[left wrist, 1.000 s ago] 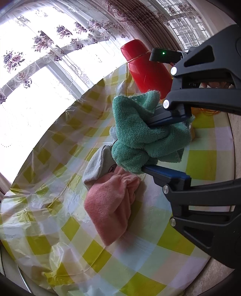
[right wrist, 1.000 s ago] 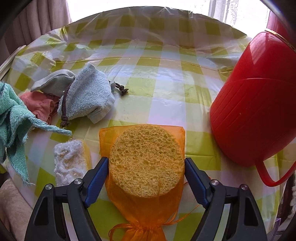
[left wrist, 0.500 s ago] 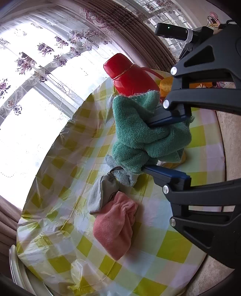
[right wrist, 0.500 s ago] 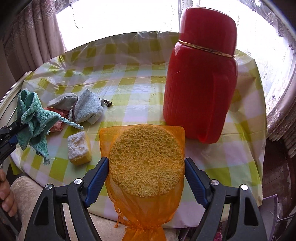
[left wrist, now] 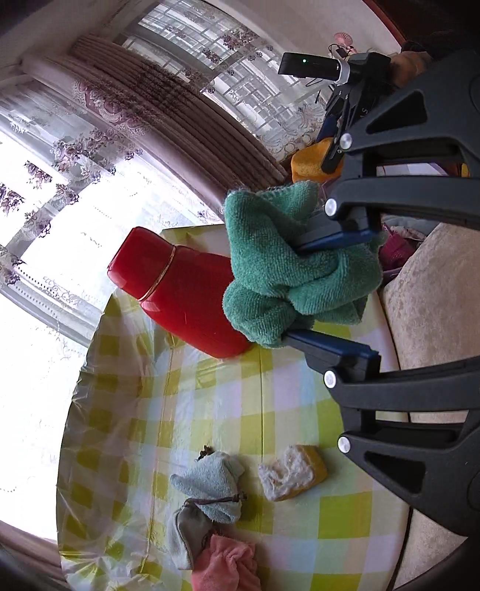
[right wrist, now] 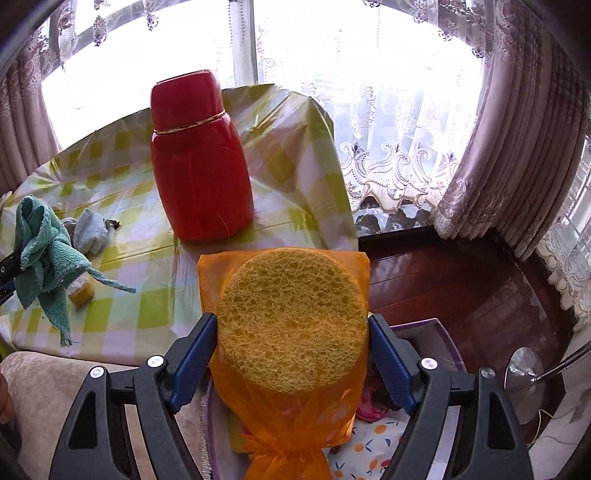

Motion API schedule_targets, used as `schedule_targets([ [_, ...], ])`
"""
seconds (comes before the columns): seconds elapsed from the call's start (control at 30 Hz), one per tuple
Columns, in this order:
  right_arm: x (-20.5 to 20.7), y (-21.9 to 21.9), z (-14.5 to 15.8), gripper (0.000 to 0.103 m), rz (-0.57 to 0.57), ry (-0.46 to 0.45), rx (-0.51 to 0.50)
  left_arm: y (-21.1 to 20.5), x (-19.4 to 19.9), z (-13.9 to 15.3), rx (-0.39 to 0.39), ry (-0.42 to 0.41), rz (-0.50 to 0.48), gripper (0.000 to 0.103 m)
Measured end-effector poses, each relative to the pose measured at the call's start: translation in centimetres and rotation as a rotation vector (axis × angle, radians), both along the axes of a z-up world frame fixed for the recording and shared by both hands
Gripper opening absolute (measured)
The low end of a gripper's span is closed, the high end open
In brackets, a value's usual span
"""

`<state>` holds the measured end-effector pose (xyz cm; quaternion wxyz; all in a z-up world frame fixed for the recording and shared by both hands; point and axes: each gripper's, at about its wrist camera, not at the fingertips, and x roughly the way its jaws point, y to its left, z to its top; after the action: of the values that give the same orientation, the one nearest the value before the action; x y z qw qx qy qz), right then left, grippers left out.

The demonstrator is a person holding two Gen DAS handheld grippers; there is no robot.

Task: Organize soft objects
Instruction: 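Carry the orange sponge bag and green towel to the white box and open both tools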

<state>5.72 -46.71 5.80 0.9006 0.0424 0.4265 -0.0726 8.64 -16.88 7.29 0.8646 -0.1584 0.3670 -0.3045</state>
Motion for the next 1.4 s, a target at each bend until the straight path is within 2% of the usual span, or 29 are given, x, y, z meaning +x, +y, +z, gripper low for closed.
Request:
schedule_targets([
  [0.13,-2.5,-3.8,-0.5,0.082,-0.093,0.02,-0.01,-4.4,-1.5,0.2,0.031,0.018,-0.121,0.046],
  [0.4,-7.0,-9.7,-1.1,0.082,-0.236,0.034,-0.018,-12.5,-5.5,-0.9,0.121,0.124,-0.347,0.046],
  [0.53,-8.3,-11.6,-1.4,0.082,-0.278,0.041,-0.017,-16.0,-8.0,-1.3,0.186,0.13,-0.466,0.046],
  [0.6,-9.0,-12.0,-1.6,0.082,-0.291,0.045,-0.016,-17.8,-8.9,-1.9,0.209,0.174,-0.559,0.057],
  [0.67,-9.4,-12.4,-1.9,0.082,-0.302,0.054,-0.013,-18.8,-9.7,-2.3,0.227,0.195,-0.609,0.059],
  [0.73,-10.0,-12.8,-2.1,0.082,-0.316,0.058,-0.004,-18.8,-9.7,-2.5,0.24,0.202,-0.61,0.06],
  [0.87,-10.6,-13.5,-3.0,0.082,-0.345,0.082,0.008,-16.9,-8.2,-2.1,0.212,0.218,-0.523,0.066],
  [1.17,-10.8,-14.2,-5.2,0.082,-0.382,0.187,0.005,-14.6,-6.4,-2.6,0.193,0.237,-0.418,0.067],
  [1.33,-10.6,-14.0,-5.7,0.083,-0.371,0.216,0.008,-13.6,-5.4,-2.6,0.18,0.23,-0.377,0.067],
  [1.4,-10.6,-13.7,-5.5,0.083,-0.356,0.2,0.024,-12.7,-4.9,-2.5,0.173,0.226,-0.344,0.067],
])
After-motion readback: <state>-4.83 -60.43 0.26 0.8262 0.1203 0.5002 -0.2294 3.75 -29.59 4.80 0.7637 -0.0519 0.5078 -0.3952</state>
